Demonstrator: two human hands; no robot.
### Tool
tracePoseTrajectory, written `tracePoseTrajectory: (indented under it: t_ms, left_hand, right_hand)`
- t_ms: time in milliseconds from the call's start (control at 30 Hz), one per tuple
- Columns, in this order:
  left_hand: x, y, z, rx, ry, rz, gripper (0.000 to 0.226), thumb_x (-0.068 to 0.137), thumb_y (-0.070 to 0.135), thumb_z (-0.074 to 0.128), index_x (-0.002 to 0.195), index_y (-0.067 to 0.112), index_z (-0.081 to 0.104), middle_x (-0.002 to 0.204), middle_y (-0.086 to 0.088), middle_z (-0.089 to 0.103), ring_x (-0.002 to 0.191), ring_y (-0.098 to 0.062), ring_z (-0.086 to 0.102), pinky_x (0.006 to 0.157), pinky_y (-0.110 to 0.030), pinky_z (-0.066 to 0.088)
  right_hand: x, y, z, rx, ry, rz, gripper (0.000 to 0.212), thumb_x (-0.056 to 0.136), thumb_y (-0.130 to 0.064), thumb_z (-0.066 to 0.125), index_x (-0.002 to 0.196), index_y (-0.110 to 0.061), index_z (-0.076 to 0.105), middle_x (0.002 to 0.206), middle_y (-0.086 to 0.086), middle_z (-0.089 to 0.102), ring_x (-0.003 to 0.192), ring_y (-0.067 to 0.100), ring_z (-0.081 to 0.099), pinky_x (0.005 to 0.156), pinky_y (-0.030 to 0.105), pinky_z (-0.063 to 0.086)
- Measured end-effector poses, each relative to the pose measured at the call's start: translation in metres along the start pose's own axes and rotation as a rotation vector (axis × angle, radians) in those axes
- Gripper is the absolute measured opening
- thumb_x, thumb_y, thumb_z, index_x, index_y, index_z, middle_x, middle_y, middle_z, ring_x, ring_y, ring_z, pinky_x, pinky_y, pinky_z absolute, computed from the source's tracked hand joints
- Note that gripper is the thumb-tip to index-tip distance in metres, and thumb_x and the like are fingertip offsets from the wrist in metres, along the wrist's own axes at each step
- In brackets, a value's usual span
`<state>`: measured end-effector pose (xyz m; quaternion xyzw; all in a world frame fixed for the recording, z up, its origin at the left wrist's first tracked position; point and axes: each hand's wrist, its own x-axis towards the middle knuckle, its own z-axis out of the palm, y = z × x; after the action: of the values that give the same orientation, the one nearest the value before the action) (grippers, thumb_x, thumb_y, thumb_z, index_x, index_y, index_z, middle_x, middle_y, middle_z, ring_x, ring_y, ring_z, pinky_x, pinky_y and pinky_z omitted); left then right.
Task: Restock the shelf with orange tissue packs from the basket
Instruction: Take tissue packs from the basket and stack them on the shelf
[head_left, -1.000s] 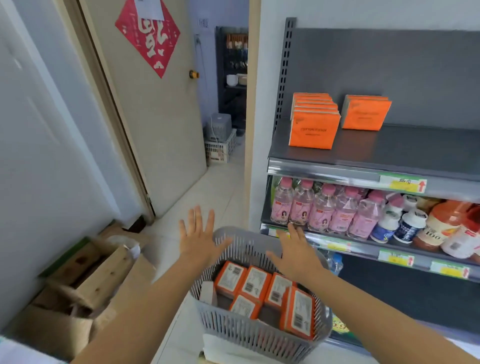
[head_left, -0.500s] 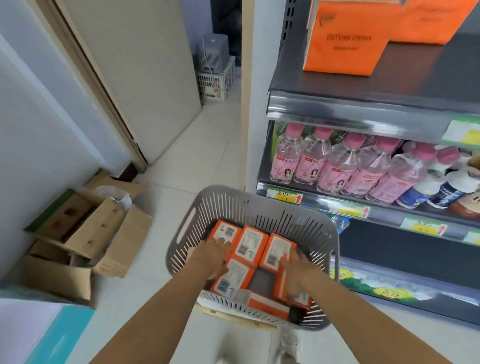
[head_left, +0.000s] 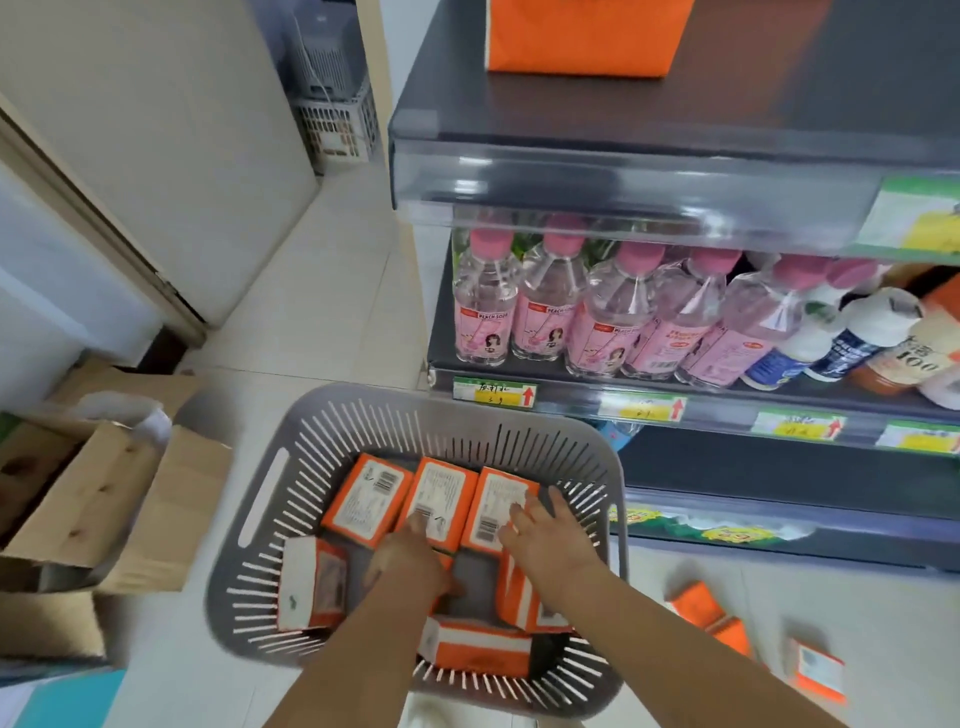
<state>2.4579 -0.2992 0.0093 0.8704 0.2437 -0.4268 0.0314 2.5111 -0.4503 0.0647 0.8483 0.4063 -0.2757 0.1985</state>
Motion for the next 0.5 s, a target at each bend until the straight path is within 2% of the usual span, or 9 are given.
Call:
tracePoseTrajectory:
  t_ms: [100, 233, 333, 367, 400, 500]
  left_hand:
    - [0.007, 0.003, 0.007, -0.124, 0.002, -0.042, 0.107, 0.082, 0.045, 0.063, 0.151, 0.016, -0.012, 0.145, -0.013, 0.038, 0.128, -0.032, 0.047, 0.101, -0.043, 0.047]
    - [0.011, -0.007, 0.001, -0.233, 0.014, -0.03, 0.098, 0.086, 0.029, 0.059, 0.151, 0.017, -0.013, 0.138, -0.013, 0.048, 0.125, -0.029, 0.05, 0.099, -0.037, 0.046]
    - [0.006, -0.024, -0.018, -0.225, 0.068, 0.031, 0.094, 0.087, 0.028, 0.056, 0.15, 0.013, -0.012, 0.135, -0.008, 0.052, 0.124, -0.025, 0.052, 0.097, -0.035, 0.044]
    - [0.004, -0.031, -0.025, -0.226, 0.092, 0.047, 0.087, 0.089, 0.025, 0.052, 0.151, 0.012, -0.008, 0.138, -0.009, 0.05, 0.126, -0.026, 0.05, 0.1, -0.036, 0.042]
    - [0.003, -0.037, -0.031, -0.217, 0.102, 0.069, 0.079, 0.091, 0.023, 0.05, 0.152, 0.01, 0.0, 0.141, -0.01, 0.047, 0.128, -0.026, 0.048, 0.102, -0.035, 0.041]
    - [0.0, -0.048, -0.037, -0.194, -0.01, 0.135, 0.056, 0.089, 0.027, 0.059, 0.138, 0.006, 0.042, 0.139, -0.01, 0.051, 0.127, -0.022, 0.049, 0.103, -0.028, 0.041]
  right_hand:
    - [-0.001, 0.004, -0.003, 0.005, 0.028, 0.02, 0.06, 0.089, -0.016, 0.057, 0.143, -0.013, 0.031, 0.151, 0.018, 0.03, 0.143, 0.036, 0.015, 0.117, 0.056, 0.005]
    - [-0.011, 0.01, -0.009, 0.163, -0.027, 0.114, 0.05, 0.093, -0.018, 0.053, 0.138, -0.009, 0.035, 0.142, 0.019, 0.042, 0.134, 0.039, 0.031, 0.112, 0.049, 0.025]
    - [-0.017, 0.015, -0.017, 0.404, -0.042, 0.176, 0.045, 0.099, -0.024, 0.041, 0.14, -0.007, 0.037, 0.145, 0.017, 0.039, 0.133, 0.033, 0.035, 0.102, 0.028, 0.034]
    - [-0.021, 0.017, -0.021, 0.434, 0.006, 0.182, 0.046, 0.098, -0.029, 0.041, 0.139, -0.008, 0.04, 0.145, 0.014, 0.04, 0.133, 0.03, 0.037, 0.096, 0.022, 0.036]
    - [-0.026, 0.019, -0.027, 0.424, 0.047, 0.192, 0.047, 0.097, -0.032, 0.044, 0.137, -0.009, 0.043, 0.144, 0.012, 0.041, 0.132, 0.028, 0.038, 0.095, 0.023, 0.037]
    - [-0.032, 0.017, -0.033, 0.477, 0.134, 0.23, 0.048, 0.093, -0.034, 0.049, 0.134, -0.008, 0.046, 0.14, 0.01, 0.044, 0.129, 0.024, 0.043, 0.098, 0.029, 0.037]
